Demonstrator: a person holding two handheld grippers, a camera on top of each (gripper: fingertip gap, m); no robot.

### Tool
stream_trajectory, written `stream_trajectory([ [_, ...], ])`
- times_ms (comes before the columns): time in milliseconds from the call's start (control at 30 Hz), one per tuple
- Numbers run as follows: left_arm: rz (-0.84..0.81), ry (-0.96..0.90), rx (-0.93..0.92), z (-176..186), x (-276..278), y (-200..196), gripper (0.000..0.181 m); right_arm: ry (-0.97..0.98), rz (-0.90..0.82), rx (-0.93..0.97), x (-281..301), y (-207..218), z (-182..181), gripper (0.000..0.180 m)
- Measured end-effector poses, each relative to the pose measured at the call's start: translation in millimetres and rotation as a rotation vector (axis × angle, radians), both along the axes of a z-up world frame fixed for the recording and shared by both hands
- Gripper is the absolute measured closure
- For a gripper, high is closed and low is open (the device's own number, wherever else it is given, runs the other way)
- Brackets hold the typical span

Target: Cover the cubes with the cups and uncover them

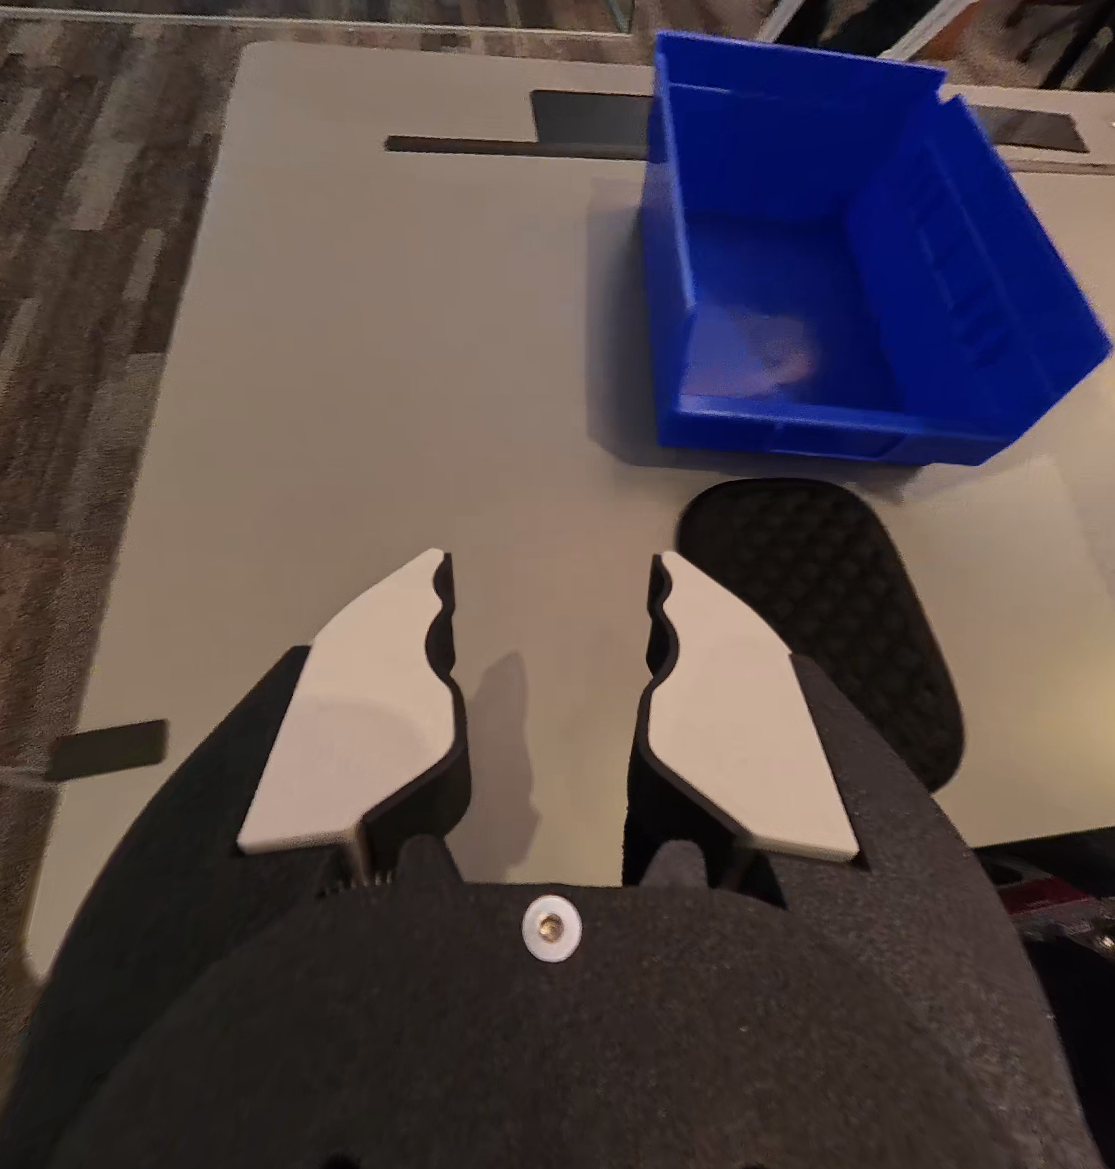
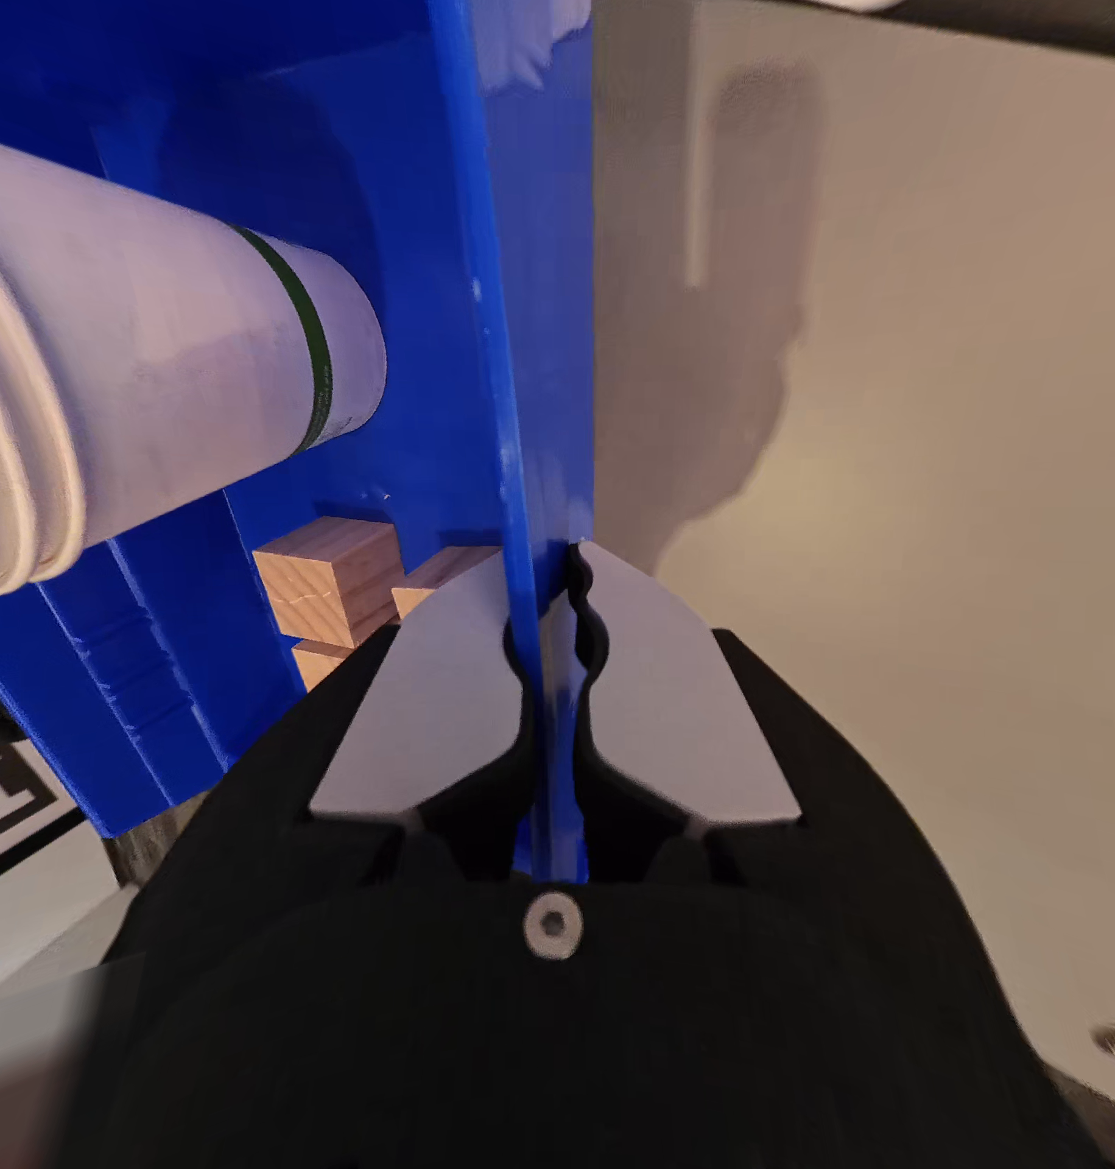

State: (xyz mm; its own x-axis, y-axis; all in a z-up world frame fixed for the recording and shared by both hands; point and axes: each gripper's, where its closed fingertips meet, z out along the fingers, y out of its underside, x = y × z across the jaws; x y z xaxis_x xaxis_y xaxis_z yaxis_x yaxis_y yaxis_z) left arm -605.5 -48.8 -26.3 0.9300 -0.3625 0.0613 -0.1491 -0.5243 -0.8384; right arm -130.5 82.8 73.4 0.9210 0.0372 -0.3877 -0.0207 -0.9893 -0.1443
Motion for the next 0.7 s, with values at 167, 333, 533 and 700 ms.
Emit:
stream_trajectory([
  [167,0.138,0.147,0.041,10,-56,11,0.116,0.076,0.126,0.042,-151,60,1,0.173],
  [333,0.243,0.206,0.062,17,-98,14,0.116,0.164,0.179,0.081,-273,103,-10,0.172],
  [533,0.289,0.239,0.036,9,-127,14,0.116,0.152,0.173,0.101,-355,125,-31,0.172],
  [700,0.271,0.228,0.004,-5,-130,16,0.116,0.042,0.141,0.141,-382,139,-65,0.172],
])
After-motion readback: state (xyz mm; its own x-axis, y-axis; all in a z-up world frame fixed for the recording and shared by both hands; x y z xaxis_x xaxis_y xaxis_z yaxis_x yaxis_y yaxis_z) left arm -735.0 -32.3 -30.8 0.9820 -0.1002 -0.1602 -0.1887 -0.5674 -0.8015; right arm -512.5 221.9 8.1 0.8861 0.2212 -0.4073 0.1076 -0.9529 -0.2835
